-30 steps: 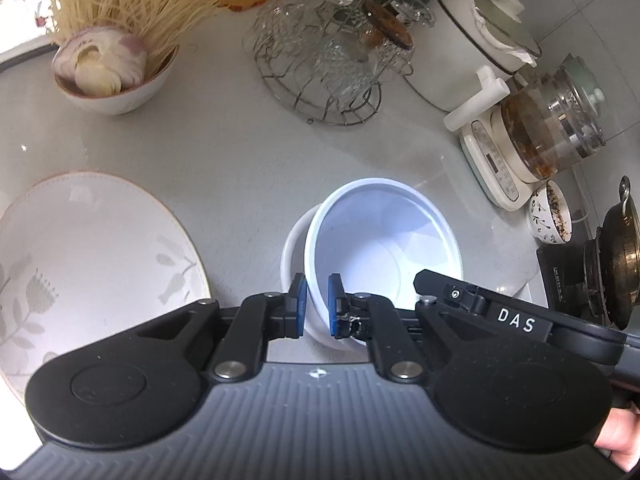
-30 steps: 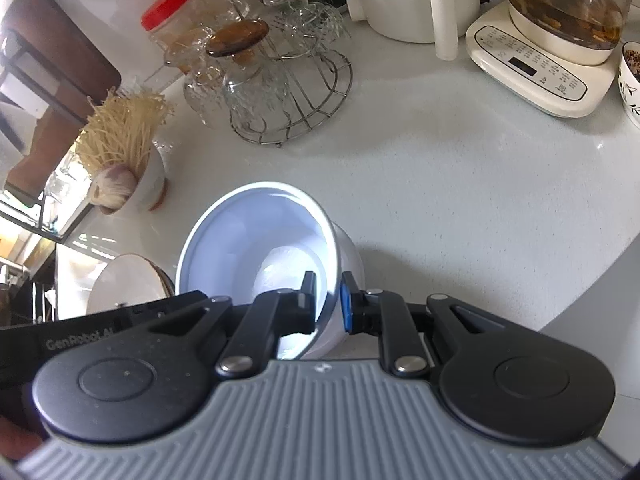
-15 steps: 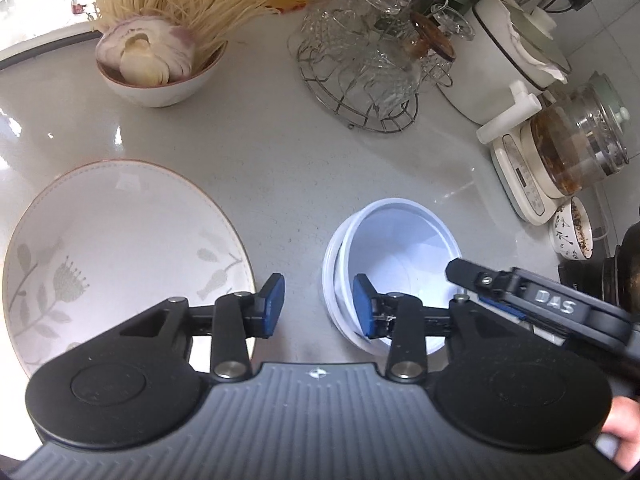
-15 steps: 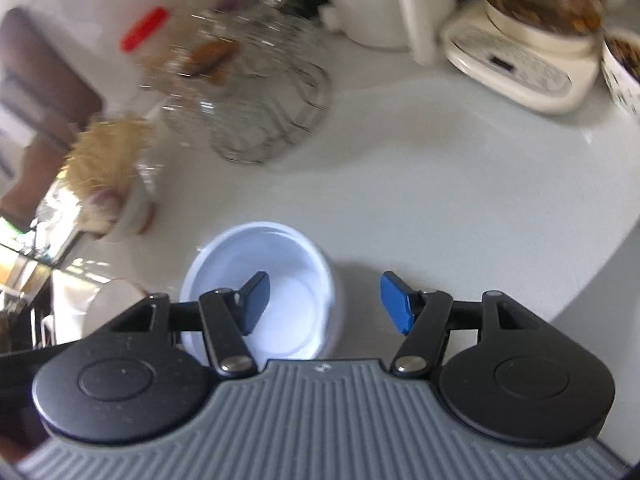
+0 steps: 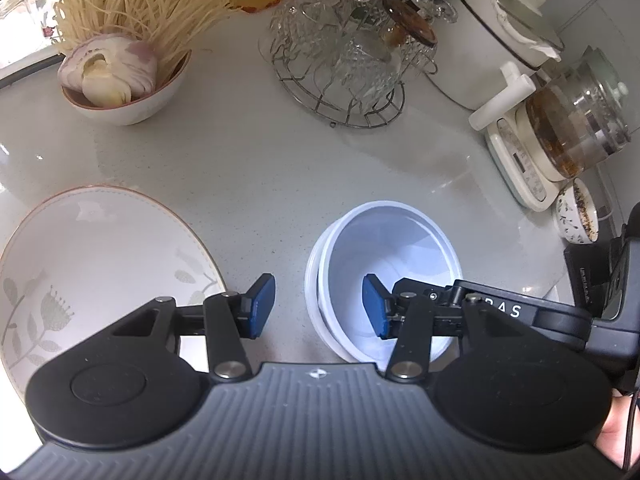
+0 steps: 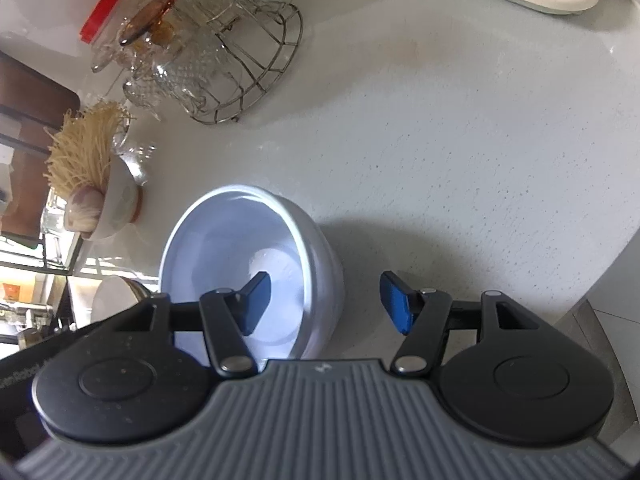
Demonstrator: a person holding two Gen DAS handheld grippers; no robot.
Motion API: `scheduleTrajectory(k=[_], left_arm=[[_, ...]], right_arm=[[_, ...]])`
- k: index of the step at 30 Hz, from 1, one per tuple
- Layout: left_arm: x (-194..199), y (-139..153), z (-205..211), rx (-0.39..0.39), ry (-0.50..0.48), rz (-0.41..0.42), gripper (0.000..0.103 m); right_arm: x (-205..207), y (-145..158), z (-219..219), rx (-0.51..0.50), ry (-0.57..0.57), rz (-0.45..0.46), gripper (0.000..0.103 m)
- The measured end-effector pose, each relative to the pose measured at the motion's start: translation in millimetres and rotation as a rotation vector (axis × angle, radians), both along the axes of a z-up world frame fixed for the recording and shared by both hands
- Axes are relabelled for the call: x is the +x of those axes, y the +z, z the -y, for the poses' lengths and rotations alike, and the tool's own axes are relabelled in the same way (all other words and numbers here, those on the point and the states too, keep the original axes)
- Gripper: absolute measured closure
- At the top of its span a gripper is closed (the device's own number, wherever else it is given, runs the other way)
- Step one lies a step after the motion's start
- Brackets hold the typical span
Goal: Organize plates and bowls
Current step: 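Open both grippers and reposition them on the rim of the bowl stack, then close both grippers on the rim of the stacked bowls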
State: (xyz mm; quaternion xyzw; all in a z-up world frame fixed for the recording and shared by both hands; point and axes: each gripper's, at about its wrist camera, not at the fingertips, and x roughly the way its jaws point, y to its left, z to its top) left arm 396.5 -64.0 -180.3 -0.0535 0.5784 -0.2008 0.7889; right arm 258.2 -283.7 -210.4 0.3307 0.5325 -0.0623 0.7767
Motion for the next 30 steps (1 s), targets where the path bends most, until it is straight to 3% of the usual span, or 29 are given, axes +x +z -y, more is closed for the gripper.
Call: scheduleTrajectory(k=[9, 11, 17, 30], left_arm=[[5.2, -2.8, 10.9, 0.036, -0.028, -0.001, 0.049], [6.1, -2.6, 12.8, 0.036, -0.035, 0.001, 0.049], [6.0, -7.7, 19.6, 0.044, -0.056, -0.007, 0.049], [0.8, -27.8, 51.0, 0.053, -0.155, -0.055, 0.049]], right_arm=[[0.4, -8.8, 4.0, 0.052, -0.013, -0.014, 0.057], [-1.5, -7.8, 4.4, 0.065, -0.008, -0.002, 0.069], [-3.8, -7.1, 11.2, 0.074, -0.019, -0.003, 0.084], [-21.9, -6.3, 35.2, 0.077, -0.095, -0.003, 0.088]])
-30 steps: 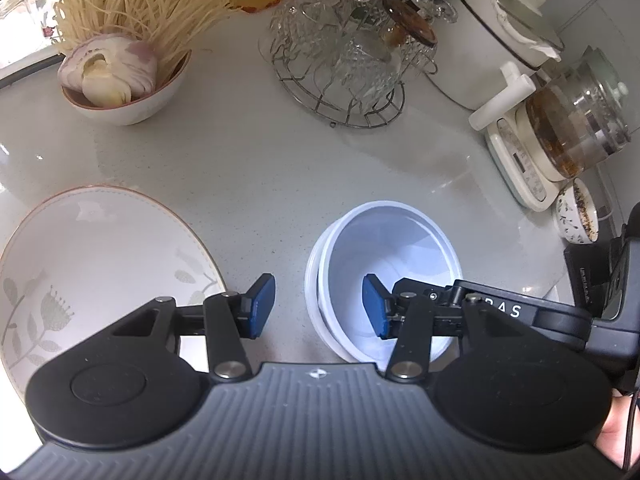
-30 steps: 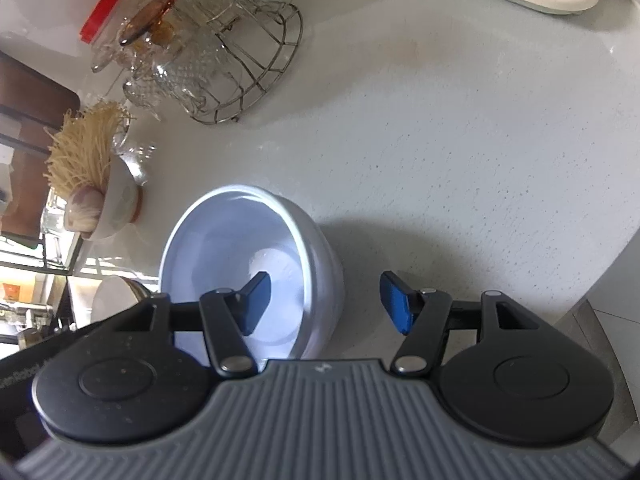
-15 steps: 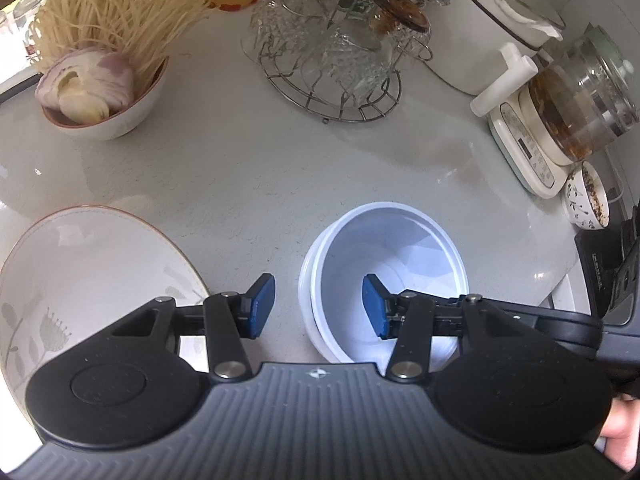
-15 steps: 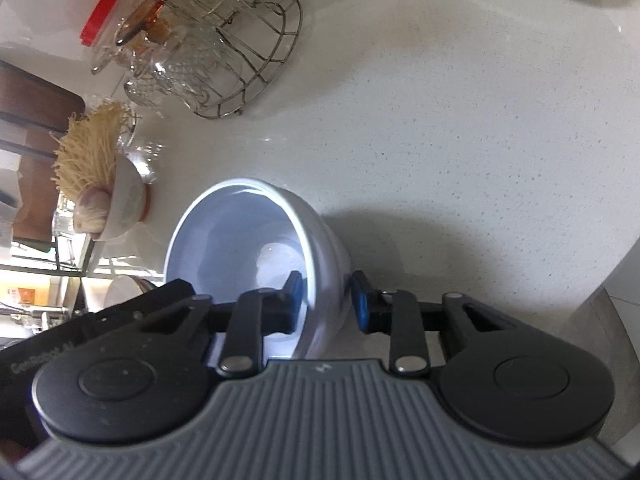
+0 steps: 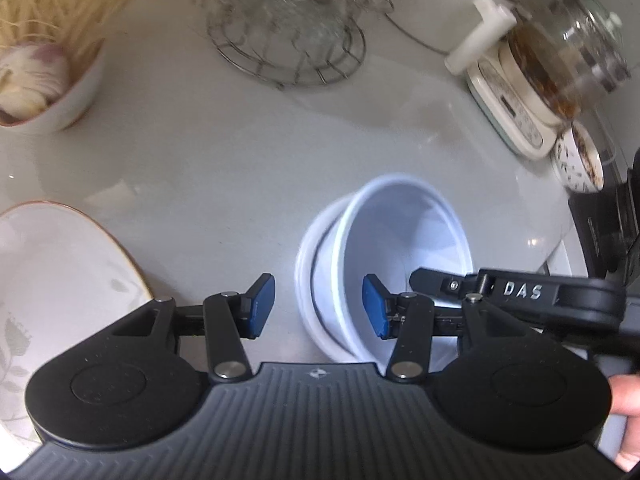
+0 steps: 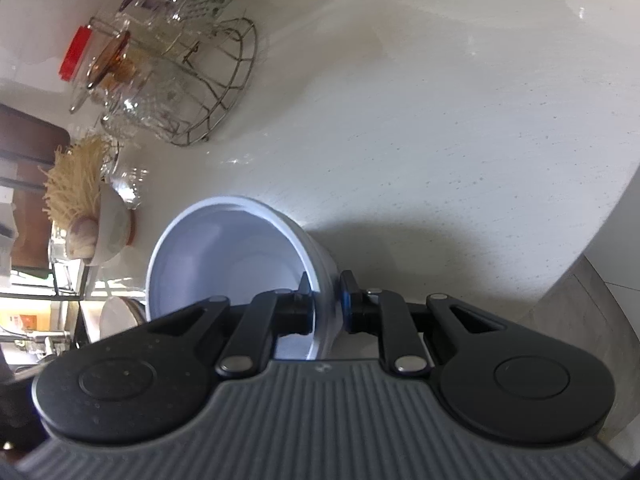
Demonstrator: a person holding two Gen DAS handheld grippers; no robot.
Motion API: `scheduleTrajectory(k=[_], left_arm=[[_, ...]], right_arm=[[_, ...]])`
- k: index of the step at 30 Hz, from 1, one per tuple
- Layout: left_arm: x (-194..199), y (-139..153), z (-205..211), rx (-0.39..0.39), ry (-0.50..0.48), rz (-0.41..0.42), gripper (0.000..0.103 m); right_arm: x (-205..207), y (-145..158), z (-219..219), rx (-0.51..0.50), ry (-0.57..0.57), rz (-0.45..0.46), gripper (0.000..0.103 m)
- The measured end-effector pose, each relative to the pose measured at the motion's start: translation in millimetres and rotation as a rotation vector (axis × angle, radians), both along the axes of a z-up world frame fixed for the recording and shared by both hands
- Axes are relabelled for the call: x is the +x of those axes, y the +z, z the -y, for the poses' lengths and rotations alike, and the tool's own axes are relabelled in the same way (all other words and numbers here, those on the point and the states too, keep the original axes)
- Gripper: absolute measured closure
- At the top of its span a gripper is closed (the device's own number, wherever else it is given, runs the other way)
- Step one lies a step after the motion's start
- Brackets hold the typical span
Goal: Organize plates and bowls
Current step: 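Close both grippers on the rim of the stacked bowls, then lift the bowl stack with both grippers and carry it over the plate stack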
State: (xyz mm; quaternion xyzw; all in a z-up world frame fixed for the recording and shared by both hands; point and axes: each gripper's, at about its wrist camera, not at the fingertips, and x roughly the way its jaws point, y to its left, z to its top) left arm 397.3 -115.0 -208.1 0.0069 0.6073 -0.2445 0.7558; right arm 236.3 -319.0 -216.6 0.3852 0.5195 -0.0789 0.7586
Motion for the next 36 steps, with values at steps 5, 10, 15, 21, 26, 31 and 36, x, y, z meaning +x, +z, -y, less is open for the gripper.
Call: scheduleTrajectory(k=[5, 10, 15, 21, 26, 31, 36], left_arm=[[-3.0, -8.8, 11.5, 0.014, -0.009, -0.011, 0.049], [-2.0, -17.4, 19.0, -0.010, -0.002, -0.046, 0.049], [0.7, -24.3, 22.5, -0.037, 0.011, -0.061, 0.050], [1.5, -26.2, 19.8, -0.086, 0.021, -0.062, 0.059], [-1.3, -22.9, 17.1, -0.111, 0.002, -0.030, 0.067], [-2.1, -16.9, 8.8, -0.139, 0.012, -0.033, 0.070], [-3.7, -3.8, -0.2, -0.158, 0.017, -0.023, 0.070]], right_arm=[[-4.4, 0.0, 7.3, -0.010, -0.013, 0.004, 0.088], [-9.4, -2.3, 15.7, 0.005, -0.026, 0.003, 0.088], [-11.1, -1.9, 18.0, 0.000, -0.009, 0.008, 0.087], [-9.5, -1.1, 14.5, -0.017, 0.007, 0.017, 0.087], [-9.7, -0.4, 13.0, -0.037, 0.018, 0.017, 0.087], [-11.3, 6.3, 10.1, -0.050, 0.031, 0.025, 0.087], [-11.4, 19.6, 3.1, -0.064, 0.044, 0.044, 0.087]])
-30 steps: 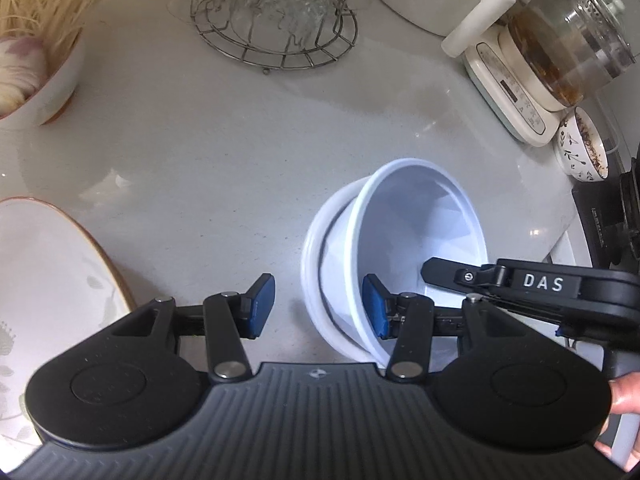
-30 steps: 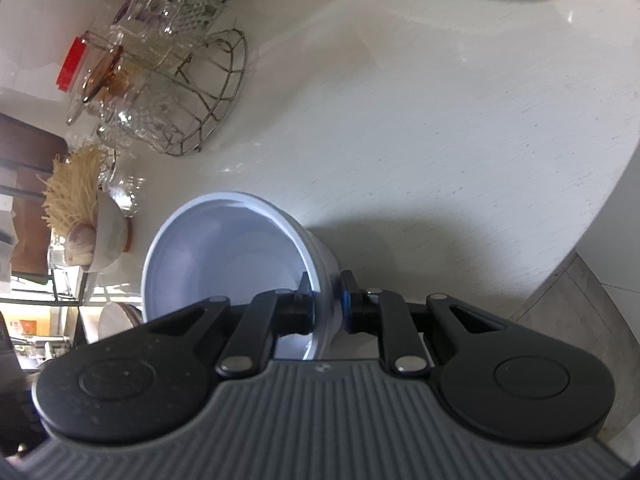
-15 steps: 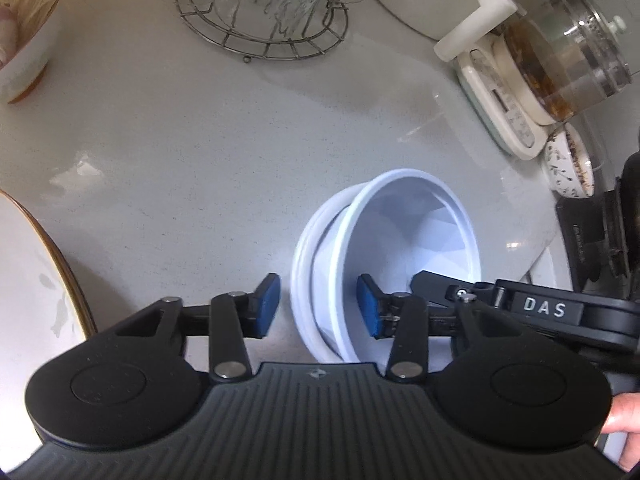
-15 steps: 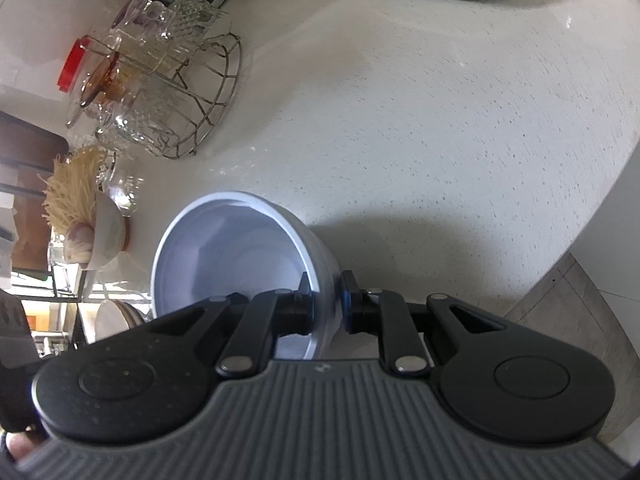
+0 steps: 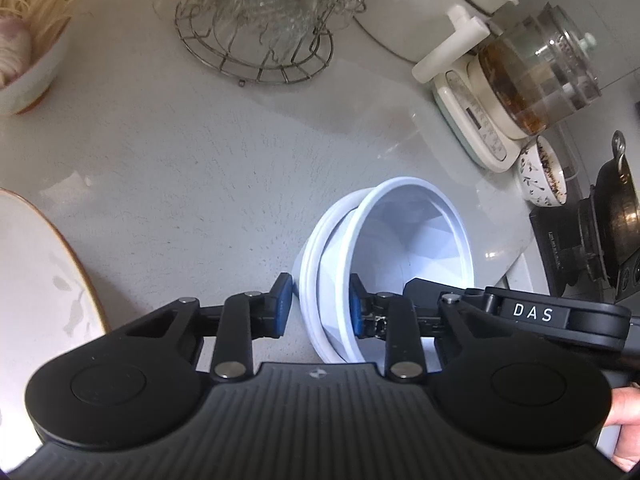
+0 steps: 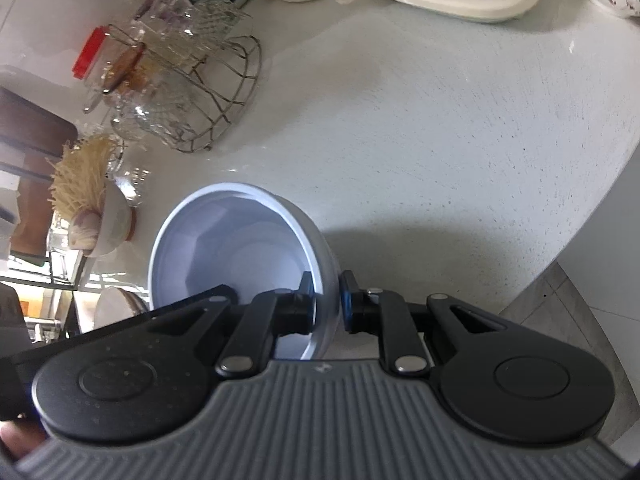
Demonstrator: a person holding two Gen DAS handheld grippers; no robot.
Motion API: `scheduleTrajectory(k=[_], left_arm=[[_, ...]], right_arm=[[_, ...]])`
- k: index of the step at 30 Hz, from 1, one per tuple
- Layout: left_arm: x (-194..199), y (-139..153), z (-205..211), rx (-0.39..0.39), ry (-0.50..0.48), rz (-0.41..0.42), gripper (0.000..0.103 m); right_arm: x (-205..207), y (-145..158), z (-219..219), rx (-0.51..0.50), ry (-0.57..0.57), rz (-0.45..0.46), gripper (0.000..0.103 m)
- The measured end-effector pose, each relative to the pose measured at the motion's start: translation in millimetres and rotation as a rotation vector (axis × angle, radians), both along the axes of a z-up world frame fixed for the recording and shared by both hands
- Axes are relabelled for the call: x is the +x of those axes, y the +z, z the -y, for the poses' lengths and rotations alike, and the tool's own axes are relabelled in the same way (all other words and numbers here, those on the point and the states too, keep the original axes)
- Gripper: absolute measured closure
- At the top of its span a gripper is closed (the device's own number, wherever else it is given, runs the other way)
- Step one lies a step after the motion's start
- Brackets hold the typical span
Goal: Organize plates and bowls
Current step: 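Lift the bowl stack with both grippers and carry it over the plate stack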
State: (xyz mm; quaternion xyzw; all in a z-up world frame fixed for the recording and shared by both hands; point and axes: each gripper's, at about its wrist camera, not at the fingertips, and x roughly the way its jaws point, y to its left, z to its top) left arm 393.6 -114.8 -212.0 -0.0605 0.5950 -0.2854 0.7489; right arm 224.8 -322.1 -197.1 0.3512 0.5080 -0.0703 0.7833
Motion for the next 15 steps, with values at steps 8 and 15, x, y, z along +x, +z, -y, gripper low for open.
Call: scheduleTrajectory(k=[8, 15], left_arm=[[-1.3, 26.6, -23.5, -0.014, 0.050, -0.013, 0.070], [-4.1, 52.9, -52.1, -0.021, 0.102, -0.006, 0.070]], right_arm=[[6.4, 23.6, -14.8, 0.001, 0.042, 0.030, 0.087], [16.1, 47.3, -35.4, -0.014, 0.121, 0.101, 0.087]])
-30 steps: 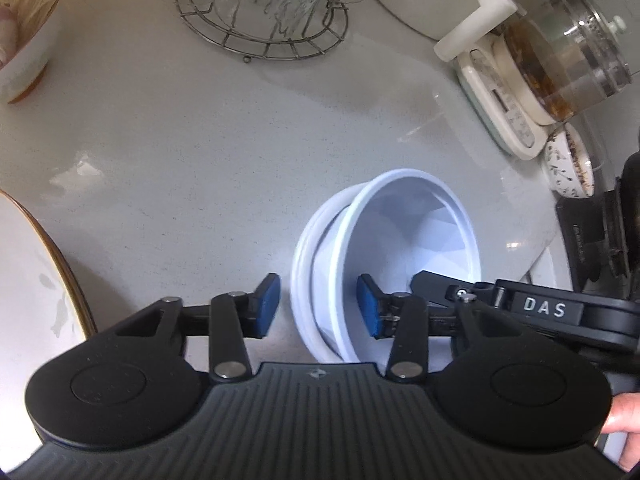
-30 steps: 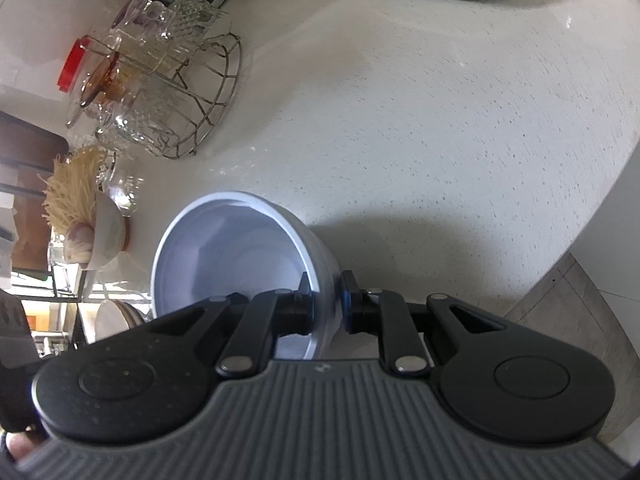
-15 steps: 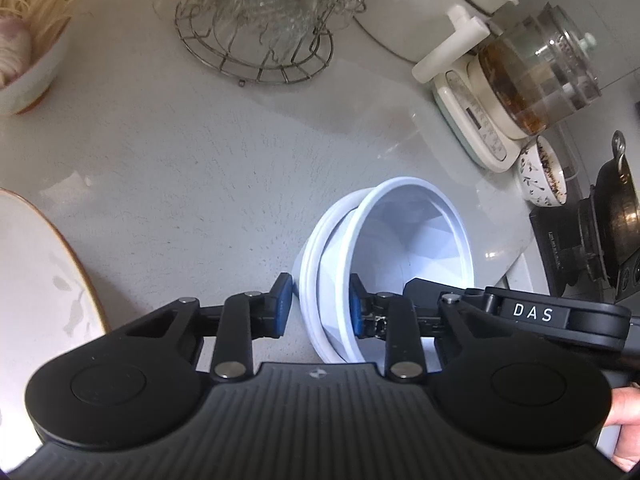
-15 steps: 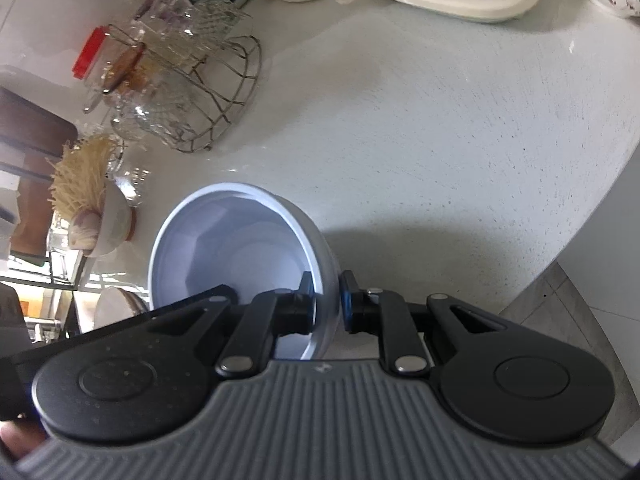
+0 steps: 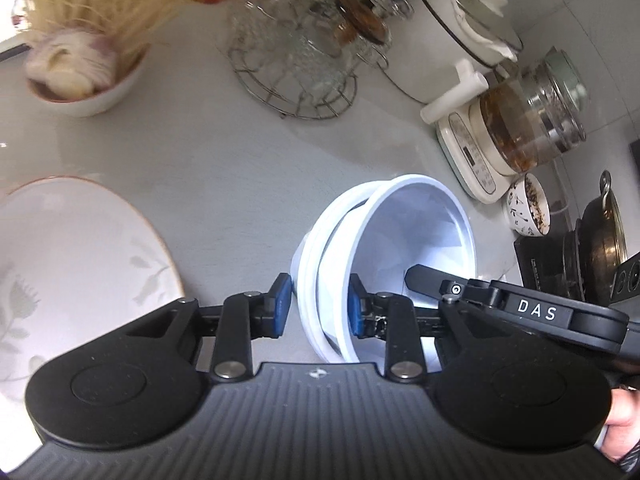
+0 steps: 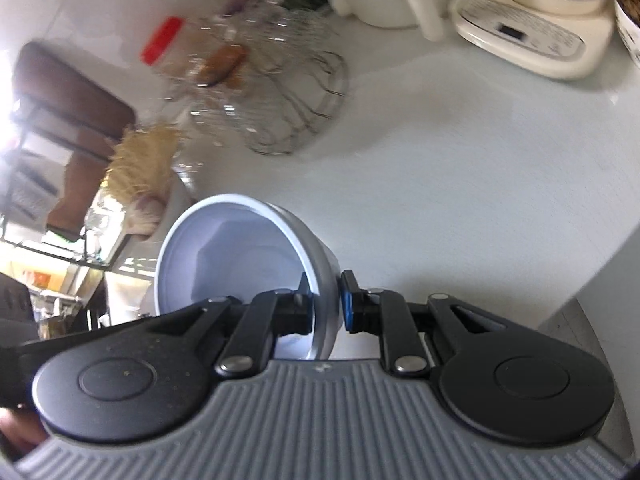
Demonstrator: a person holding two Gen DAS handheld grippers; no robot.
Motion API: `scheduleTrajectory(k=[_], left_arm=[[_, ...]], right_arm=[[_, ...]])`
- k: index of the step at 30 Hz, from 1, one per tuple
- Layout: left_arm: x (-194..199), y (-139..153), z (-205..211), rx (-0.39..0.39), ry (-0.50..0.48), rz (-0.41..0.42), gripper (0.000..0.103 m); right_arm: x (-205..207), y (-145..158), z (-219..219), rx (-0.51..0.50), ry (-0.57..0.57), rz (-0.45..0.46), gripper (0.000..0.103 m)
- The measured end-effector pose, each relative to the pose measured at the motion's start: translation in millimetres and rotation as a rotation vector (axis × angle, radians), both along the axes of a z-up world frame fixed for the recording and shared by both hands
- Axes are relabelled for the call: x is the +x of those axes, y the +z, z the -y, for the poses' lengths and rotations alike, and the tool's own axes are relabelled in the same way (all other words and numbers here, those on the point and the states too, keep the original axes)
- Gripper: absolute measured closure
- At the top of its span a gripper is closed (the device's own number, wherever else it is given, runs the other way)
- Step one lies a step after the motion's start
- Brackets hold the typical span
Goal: Organize plates and bowls
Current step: 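Lift the bowl stack with both grippers and carry it over the plate stack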
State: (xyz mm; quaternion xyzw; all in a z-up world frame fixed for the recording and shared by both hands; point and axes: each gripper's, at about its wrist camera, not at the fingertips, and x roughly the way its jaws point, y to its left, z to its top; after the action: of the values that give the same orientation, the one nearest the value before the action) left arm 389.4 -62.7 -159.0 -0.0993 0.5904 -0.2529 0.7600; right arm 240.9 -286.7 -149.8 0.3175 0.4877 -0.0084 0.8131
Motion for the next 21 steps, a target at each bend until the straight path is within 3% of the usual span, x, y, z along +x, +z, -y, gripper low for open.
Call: scheduleTrajectory(k=[6, 10, 21], left_arm=[[-2.5, 8.7, -34.2, 0.008, 0.069, 0.010, 0.070], [-6.4, 5.1, -63.6, -0.015, 0.145, -0.011, 0.070], [-23.0, 12.6, -138.0, -0.057, 0.301, 0.026, 0.070]], right_arm=[[18.5, 4.3, -24.2, 0.006, 0.085, -0.007, 0.087], [30.5, 8.7, -44.6, -0.010, 0.156, -0.010, 0.087], [53.7, 24.2, -110.9, -0.052, 0.324, 0.021, 0.086]])
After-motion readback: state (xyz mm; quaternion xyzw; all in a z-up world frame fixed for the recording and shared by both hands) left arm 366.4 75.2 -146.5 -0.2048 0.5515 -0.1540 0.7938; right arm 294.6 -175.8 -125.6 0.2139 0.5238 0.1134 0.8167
